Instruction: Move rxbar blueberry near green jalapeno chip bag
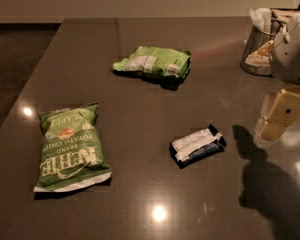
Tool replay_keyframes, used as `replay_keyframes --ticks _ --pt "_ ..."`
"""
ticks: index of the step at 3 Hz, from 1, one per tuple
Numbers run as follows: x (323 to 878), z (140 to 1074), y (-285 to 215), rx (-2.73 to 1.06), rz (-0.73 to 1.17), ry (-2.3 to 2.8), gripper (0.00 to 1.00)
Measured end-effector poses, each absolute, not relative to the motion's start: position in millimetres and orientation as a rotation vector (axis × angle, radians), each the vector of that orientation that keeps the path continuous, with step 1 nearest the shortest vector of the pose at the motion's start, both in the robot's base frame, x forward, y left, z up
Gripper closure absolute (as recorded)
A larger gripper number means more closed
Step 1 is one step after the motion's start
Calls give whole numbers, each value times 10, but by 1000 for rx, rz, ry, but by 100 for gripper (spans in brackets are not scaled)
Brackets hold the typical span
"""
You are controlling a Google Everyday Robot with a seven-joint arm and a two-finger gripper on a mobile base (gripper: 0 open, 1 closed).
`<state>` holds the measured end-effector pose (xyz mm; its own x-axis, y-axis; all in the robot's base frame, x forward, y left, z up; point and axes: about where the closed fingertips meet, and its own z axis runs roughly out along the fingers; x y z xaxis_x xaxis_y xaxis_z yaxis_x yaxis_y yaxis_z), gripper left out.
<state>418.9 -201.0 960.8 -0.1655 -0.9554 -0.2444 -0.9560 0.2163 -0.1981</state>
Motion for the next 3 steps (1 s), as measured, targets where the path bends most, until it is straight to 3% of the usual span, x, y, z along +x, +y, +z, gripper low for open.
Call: replay_keyframes --ticks 3 --pt "4350 9256 -1883 -1861 28 2189 0"
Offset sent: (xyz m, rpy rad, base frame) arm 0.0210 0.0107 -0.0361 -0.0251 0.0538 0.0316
